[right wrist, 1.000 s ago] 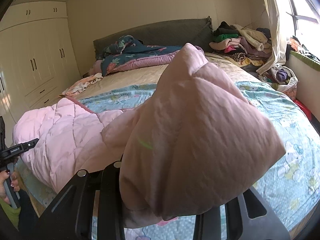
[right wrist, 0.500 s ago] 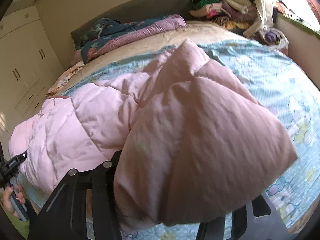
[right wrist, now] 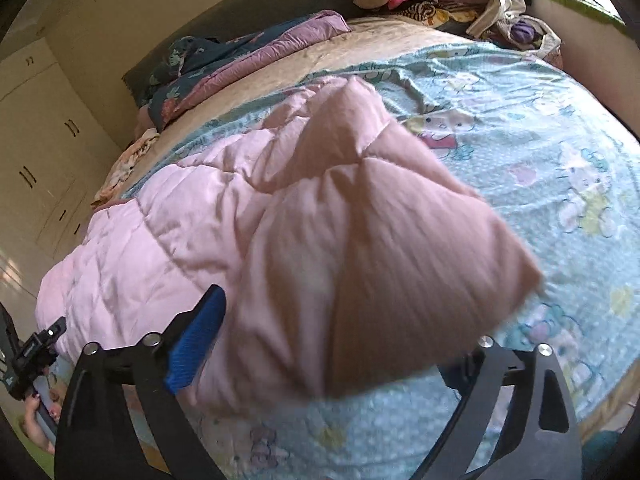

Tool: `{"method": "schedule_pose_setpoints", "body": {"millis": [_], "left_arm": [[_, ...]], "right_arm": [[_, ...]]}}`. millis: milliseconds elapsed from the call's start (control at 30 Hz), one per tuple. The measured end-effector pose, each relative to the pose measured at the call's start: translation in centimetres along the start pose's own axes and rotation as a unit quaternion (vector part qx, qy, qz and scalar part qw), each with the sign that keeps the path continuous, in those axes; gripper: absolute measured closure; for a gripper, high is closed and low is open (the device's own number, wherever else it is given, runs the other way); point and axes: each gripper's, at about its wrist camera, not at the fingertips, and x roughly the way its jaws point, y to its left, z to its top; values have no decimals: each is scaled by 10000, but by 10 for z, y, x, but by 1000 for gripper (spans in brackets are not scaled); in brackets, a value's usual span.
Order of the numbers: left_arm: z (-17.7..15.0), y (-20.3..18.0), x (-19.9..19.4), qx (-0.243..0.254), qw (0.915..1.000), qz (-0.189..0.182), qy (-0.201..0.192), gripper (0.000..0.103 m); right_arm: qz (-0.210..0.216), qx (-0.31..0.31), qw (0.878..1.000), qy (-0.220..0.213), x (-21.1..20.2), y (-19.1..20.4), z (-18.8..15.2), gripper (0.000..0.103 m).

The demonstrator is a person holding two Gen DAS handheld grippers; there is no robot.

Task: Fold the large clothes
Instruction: 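Lay the folded jacket on the sheet and open both grippers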

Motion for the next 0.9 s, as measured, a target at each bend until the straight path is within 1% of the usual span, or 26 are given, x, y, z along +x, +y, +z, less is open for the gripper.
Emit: {"method": "schedule_pose_setpoints", "body": {"millis": [67, 167, 233, 333, 467, 633, 900], "left_arm": [[-1, -1, -10, -11, 10000, -18, -45, 13], [-2, -4, -28, -9, 9999, -30, -118, 10], [-3, -7, -37, 14, 9998, 26, -192, 10], [-2, -14, -59, 145, 9986, 114, -487, 10], [0, -25, -84, 256, 9966, 81, -780, 9], [-6, -40, -102, 417, 9946, 25, -947, 9], [-22, -65, -118, 644, 9917, -97, -1110, 9]], "right_arm": [[-3, 6, 10000, -93, -15, 0, -4, 7], [-124, -19, 9994, -316, -38, 1, -7, 5], [-172, -102, 9988, -453, -51, 6, -7, 4], [-255, -334, 9965, -724, -72, 14, -7, 4], [-256, -661, 9920, -1041, -98, 27, -9, 4], [-192, -1149, 9834, -1393, -131, 51, -13, 4], [-48, -1710, 9690, -1783, -170, 89, -37, 4]]}}
